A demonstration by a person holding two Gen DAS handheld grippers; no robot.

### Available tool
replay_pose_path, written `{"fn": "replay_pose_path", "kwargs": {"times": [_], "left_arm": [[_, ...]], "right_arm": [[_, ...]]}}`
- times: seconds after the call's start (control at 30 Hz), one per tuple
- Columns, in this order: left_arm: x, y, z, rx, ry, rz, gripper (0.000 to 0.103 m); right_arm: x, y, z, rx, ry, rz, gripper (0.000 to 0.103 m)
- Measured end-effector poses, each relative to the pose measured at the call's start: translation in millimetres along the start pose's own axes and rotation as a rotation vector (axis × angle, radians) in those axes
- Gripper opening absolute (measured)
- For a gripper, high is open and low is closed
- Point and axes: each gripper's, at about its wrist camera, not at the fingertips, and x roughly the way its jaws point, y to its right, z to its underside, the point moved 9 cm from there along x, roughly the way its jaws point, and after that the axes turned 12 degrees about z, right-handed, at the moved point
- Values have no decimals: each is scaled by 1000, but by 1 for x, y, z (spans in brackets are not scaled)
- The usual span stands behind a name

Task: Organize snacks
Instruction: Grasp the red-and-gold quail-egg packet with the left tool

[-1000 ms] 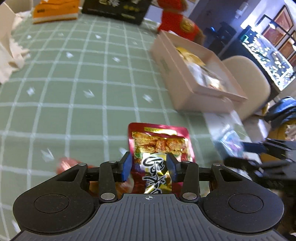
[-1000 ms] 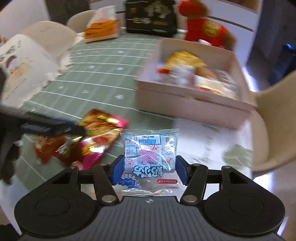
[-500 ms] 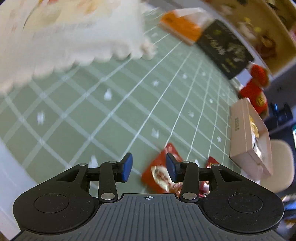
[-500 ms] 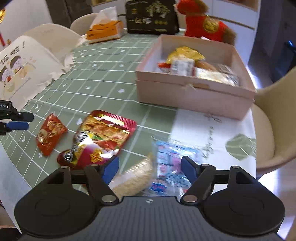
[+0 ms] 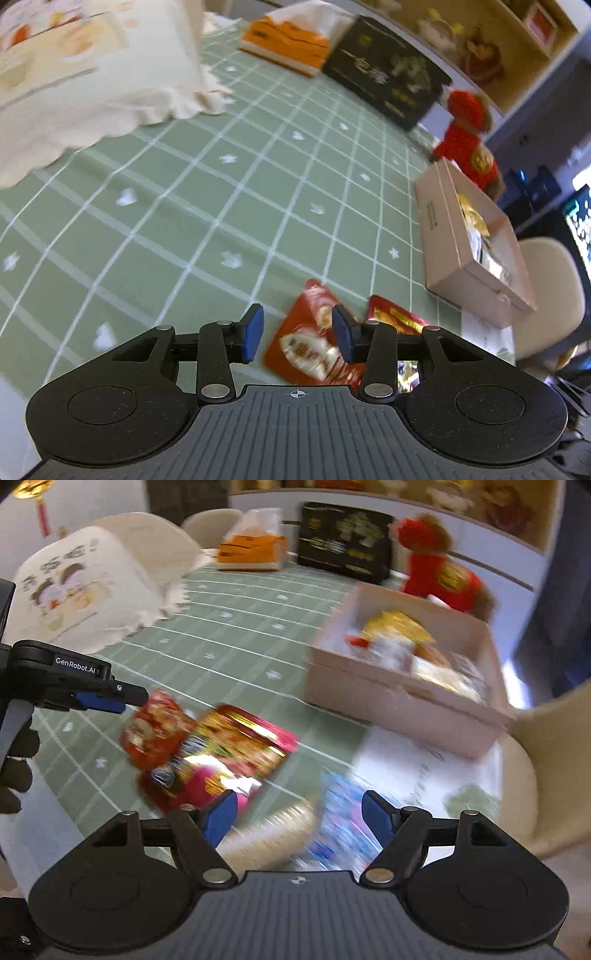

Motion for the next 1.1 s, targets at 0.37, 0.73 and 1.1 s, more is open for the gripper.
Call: {"fn": "replay_pose_path", "kwargs": {"times": [0.37, 0.73, 1.1], "left_arm": [[-15, -15, 42, -252, -43, 228, 45], [29, -18, 5, -165, 9, 132, 36], [70, 34, -11, 280, -16, -87, 44]], "right_arm": [[68, -82, -54, -153, 11, -39, 53], [57, -82, -18, -151, -33, -71, 55], [9, 3, 12, -14, 3, 106, 75]]}}
